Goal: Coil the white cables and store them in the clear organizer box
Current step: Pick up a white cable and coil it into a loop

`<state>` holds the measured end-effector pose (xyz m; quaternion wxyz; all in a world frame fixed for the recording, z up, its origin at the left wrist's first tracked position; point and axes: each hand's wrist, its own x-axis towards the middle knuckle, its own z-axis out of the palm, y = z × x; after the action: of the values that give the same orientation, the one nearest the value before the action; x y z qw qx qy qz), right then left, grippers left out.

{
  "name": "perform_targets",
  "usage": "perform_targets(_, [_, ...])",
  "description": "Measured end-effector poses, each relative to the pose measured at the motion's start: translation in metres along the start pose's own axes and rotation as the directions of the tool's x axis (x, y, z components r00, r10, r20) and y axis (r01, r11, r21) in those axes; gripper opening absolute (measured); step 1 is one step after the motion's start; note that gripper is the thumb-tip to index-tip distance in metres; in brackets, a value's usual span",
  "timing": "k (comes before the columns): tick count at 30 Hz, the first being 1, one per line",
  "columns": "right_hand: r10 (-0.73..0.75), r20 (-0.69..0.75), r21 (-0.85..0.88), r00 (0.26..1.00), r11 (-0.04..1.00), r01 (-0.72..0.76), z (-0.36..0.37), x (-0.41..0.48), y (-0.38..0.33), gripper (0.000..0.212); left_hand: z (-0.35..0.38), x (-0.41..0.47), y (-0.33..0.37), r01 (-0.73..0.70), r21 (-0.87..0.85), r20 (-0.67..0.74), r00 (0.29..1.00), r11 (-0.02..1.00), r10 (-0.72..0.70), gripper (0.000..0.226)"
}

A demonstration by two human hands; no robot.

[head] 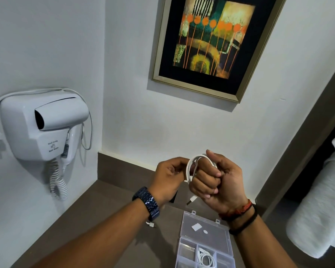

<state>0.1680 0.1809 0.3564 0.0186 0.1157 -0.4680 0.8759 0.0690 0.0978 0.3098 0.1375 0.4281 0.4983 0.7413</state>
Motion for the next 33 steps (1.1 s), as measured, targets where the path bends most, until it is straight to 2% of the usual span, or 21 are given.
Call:
perform_targets(4, [-0.010,-0.050,-0.010,0.999,1.000,0.010,-0.010,-0.003,0.000,0.044,-0.002,-0.005,-0.006,0.114,-0.155,0.036,0.993,0.981,-0.109,0.014])
perform_targets(7, [-0.027,-0.074,-0.010,0.997,1.000,0.026,-0.017,-0.004,0.000,0.045,-0.006,-0.006,-0.008,0.186,-0.242,0.109,0.980,0.952,-0.164,0.040])
perform_targets(9, [-0.024,-0.067,-0.004,0.997,1.000,0.024,-0.019,-0.003,0.002,0.045,-0.008,-0.005,-0.008,0.179,-0.197,0.111,0.981,0.964,-0.159,0.038])
perform_targets(13, [-0.014,-0.081,-0.038,0.997,0.999,0.011,-0.022,-0.002,0.006,0.044,-0.009,0.001,-0.007,0.181,-0.098,0.110,0.979,0.979,-0.170,0.011])
perform_targets(18, [-0.029,-0.130,-0.078,0.991,0.997,0.019,-0.024,-0.001,0.008,0.043,-0.005,0.004,-0.002,0.190,-0.021,0.144,0.972,0.982,-0.185,0.016])
perform_targets(24, [-0.040,-0.248,-0.206,0.968,0.978,-0.013,-0.031,-0.005,0.007,0.044,-0.002,0.002,-0.009,0.286,-0.068,0.117,0.954,0.956,-0.277,0.014])
perform_targets(29, [-0.024,-0.245,-0.147,0.969,0.989,-0.013,-0.038,-0.011,0.008,0.043,0.003,0.001,-0.016,0.340,-0.122,0.103,0.939,0.933,-0.329,0.010])
perform_targets(33, [-0.010,-0.185,-0.071,0.983,0.997,-0.003,-0.041,-0.014,0.010,0.043,0.004,0.001,-0.019,0.278,-0.047,0.037,0.960,0.959,-0.277,0.012])
